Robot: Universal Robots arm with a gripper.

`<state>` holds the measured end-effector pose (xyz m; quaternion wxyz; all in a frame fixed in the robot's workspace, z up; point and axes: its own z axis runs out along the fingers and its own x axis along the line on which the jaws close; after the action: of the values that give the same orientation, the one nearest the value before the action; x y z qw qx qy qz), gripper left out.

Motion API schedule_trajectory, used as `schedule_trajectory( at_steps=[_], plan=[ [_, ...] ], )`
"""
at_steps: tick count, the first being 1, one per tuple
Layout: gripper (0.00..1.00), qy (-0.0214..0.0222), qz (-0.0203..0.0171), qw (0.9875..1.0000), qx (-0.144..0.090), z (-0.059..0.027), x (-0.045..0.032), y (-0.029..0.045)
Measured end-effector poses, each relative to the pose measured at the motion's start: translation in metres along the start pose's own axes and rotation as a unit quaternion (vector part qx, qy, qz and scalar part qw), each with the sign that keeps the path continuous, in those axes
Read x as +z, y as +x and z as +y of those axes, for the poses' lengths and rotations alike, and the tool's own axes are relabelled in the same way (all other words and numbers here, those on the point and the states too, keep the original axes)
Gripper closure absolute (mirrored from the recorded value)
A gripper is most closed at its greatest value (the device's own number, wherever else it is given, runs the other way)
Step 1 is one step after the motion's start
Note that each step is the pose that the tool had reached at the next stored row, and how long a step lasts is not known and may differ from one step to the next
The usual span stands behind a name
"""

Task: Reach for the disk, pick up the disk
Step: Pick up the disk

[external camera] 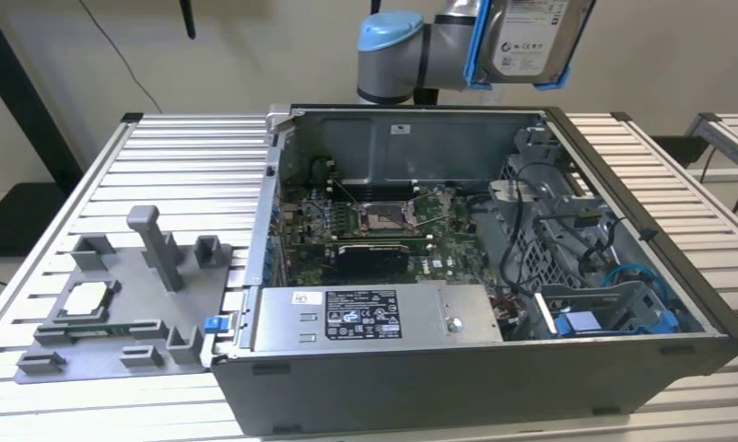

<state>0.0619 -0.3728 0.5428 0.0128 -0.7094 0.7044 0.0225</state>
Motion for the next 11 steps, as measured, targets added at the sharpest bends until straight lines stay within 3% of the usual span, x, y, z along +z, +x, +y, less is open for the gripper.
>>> schedule_trajectory(
  at_steps=[4,11],
  plan=[
    [1.0,0.0,-0.0001,1.0,0.0,-0.0115,0.0,0.0001],
    [1.0,0.0,0.0,1.0,0.0,-0.0153,-0.0001,0.0001]
  ],
)
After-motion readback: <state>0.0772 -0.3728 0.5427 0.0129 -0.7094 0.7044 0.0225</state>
